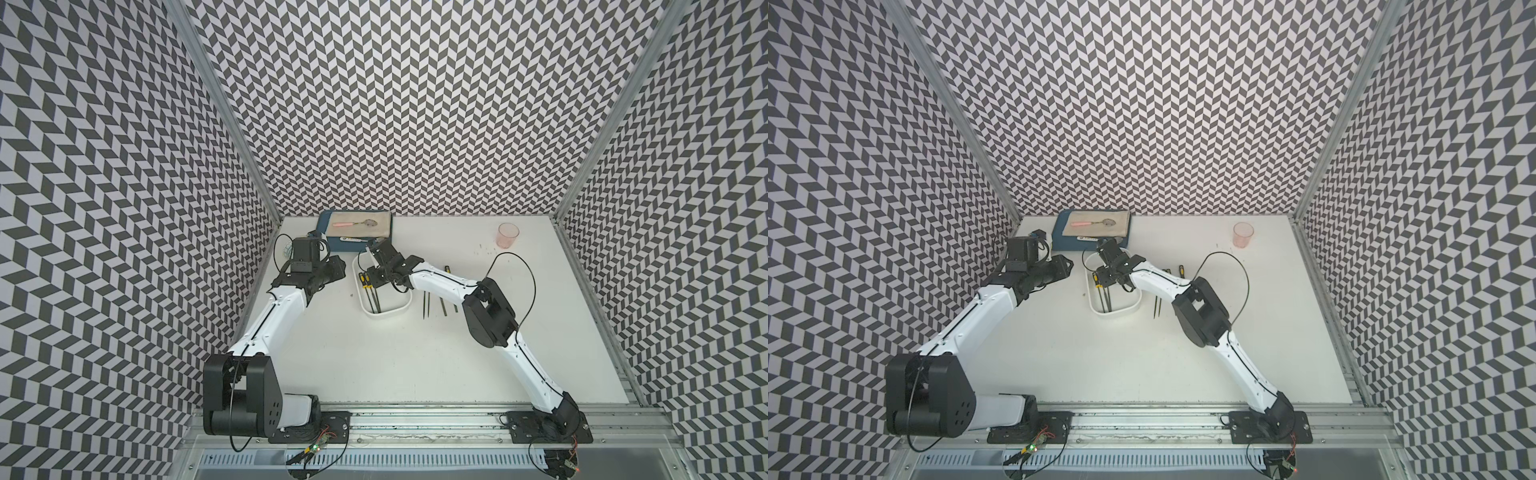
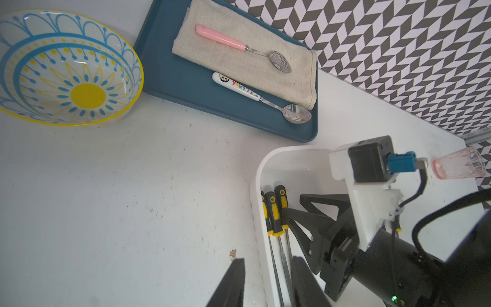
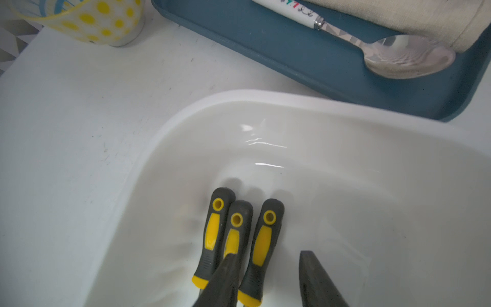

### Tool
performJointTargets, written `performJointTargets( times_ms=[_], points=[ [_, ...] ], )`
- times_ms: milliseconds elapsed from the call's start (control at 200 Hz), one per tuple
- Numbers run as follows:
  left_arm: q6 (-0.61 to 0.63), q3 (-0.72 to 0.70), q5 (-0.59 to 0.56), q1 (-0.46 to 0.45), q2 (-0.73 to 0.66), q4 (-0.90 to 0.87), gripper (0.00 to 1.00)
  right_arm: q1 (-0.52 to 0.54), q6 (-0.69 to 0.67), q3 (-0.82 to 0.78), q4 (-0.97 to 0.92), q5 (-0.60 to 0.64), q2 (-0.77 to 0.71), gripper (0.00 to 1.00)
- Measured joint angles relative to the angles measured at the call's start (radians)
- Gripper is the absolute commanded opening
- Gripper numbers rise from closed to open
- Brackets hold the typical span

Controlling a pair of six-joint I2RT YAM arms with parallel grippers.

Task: Take the file tool out of the storage box
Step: Pick up the file tool from the storage box.

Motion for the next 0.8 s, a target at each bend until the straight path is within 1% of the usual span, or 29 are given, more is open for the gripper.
performJointTargets(
  times_ms=[170,801],
  points=[
    [0.000,0.000,0.000,0.000,0.000,0.000,0.35,0.000,-0.014,0.046,-0.010,0.003,0.034,0.41],
    [0.000,0.000,0.000,0.000,0.000,0.000,0.35,-0.001,-0.019,0.049,-0.024,0.029,0.043,0.41]
  ],
)
